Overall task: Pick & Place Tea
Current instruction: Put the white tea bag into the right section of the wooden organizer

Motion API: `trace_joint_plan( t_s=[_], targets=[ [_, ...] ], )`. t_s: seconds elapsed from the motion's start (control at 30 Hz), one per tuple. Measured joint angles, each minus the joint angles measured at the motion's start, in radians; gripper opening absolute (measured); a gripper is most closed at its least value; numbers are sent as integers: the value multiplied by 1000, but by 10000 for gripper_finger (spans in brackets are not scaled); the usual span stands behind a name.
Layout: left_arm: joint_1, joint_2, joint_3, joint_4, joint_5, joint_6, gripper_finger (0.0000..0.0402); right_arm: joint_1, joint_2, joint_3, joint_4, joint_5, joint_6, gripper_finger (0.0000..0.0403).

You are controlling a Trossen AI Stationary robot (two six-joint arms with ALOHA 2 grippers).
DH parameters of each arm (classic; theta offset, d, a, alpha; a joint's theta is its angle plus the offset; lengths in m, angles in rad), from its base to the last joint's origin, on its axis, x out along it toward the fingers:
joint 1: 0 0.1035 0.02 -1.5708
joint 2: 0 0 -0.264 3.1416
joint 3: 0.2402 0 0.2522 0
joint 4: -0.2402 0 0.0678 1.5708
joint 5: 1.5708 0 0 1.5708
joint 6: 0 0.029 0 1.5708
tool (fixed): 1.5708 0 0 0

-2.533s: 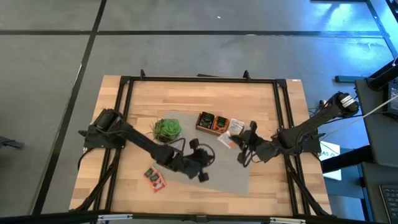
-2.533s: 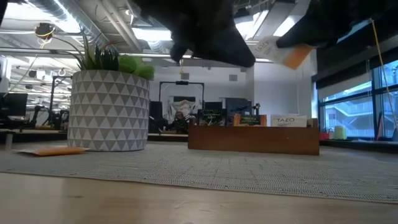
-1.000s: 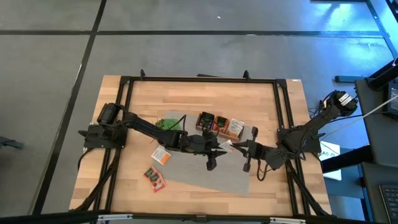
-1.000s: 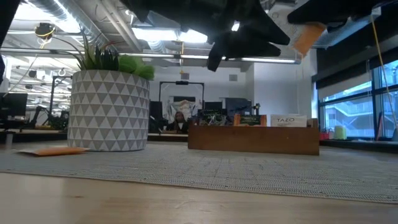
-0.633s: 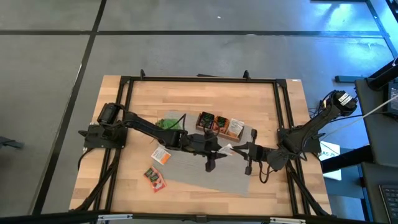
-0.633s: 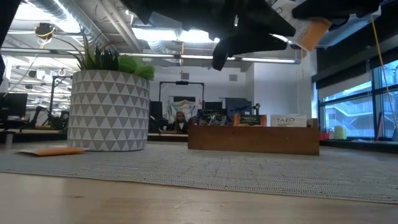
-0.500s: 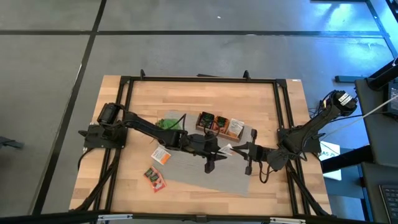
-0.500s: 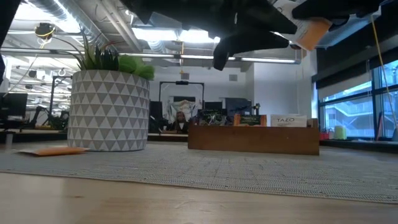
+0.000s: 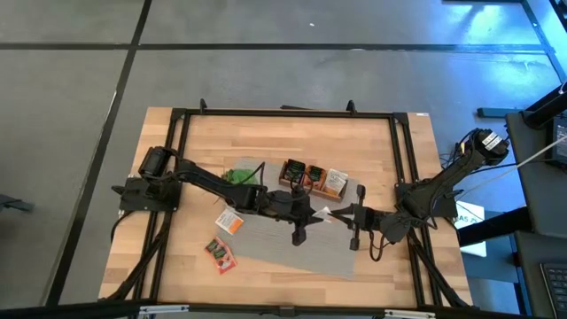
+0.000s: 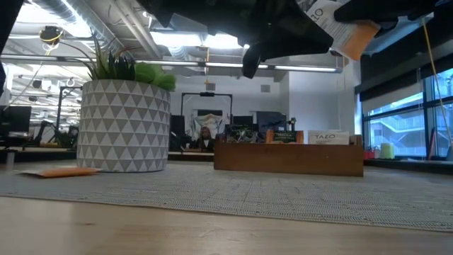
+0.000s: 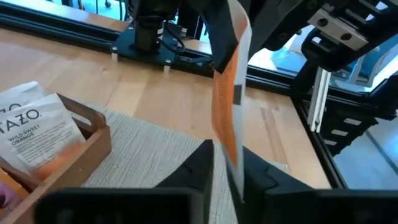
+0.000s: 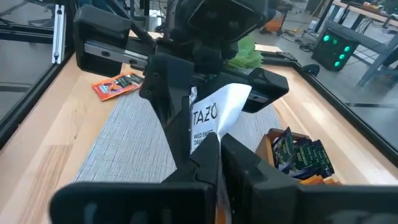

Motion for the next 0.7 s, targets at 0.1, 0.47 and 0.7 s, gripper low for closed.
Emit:
trace_joint_plan(
  t_s=[0.1, 0.47, 0.7],
  targets=[
    [0, 0, 0, 0, 0, 33, 10, 0, 0, 0, 0, -7, 0, 29],
    [0, 0, 0, -8, 29, 44, 3, 0, -11, 0, -7, -100, 12, 89],
    [0, 0, 0, -115, 115, 23, 2, -1, -118, 0, -91, -102, 115, 173]
  ],
)
